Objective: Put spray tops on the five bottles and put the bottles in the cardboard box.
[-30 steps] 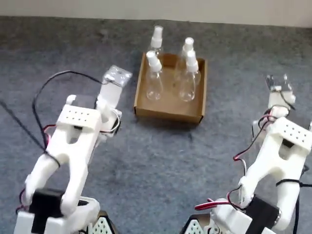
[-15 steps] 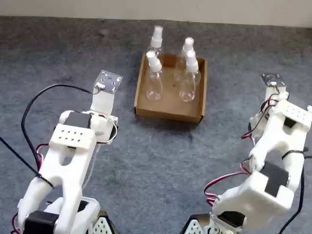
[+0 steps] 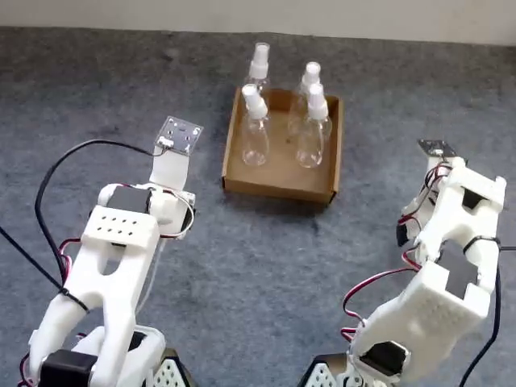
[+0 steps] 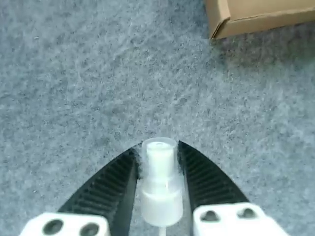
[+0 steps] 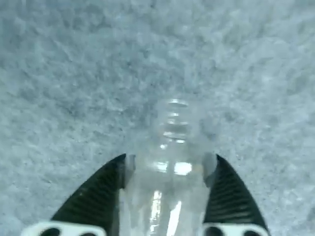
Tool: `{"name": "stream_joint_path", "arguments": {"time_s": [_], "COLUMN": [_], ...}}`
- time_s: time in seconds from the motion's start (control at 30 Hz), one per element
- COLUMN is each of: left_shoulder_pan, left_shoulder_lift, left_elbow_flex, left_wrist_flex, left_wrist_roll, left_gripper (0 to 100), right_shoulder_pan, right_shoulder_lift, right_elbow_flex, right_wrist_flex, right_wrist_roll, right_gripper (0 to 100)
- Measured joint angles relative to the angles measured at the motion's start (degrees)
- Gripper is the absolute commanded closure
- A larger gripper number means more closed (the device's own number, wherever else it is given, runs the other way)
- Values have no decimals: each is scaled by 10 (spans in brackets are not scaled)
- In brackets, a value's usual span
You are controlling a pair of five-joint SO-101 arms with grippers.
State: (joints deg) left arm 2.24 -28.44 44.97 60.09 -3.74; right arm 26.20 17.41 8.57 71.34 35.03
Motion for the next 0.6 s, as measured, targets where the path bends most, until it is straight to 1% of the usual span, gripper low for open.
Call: {"name": "stream_joint_path", "arguments": {"time_s": [0.1, 0.17, 0.23, 0.3, 0.43, 0.53, 0.6], "left_shoulder_pan": [0, 0, 0, 0, -14, -34, -42], "left_shoulder_lift": [0, 0, 0, 0, -34, -87, -132], "left_elbow_flex": [0, 0, -3, -18, -77, -119, -142], "left_wrist_flex": [0, 0, 0, 0, 5, 11, 11], "left_wrist_roll": [0, 3, 4, 8, 40, 47, 55], "left_gripper": [995, 995, 995, 995, 996, 996, 996], "right_shoulder_pan": [0, -5, -21, -52, -148, -245, -321], "right_shoulder_lift": [0, -17, -56, -114, -265, -382, -452], "right_elbow_flex": [-13, -33, -52, -66, -56, 11, 81], "right_wrist_flex": [4, 19, 44, 63, 70, 37, -5], "right_wrist_roll": [-3, -21, -47, -70, -115, -159, -186], "right_gripper": [994, 994, 994, 994, 994, 994, 994]}}
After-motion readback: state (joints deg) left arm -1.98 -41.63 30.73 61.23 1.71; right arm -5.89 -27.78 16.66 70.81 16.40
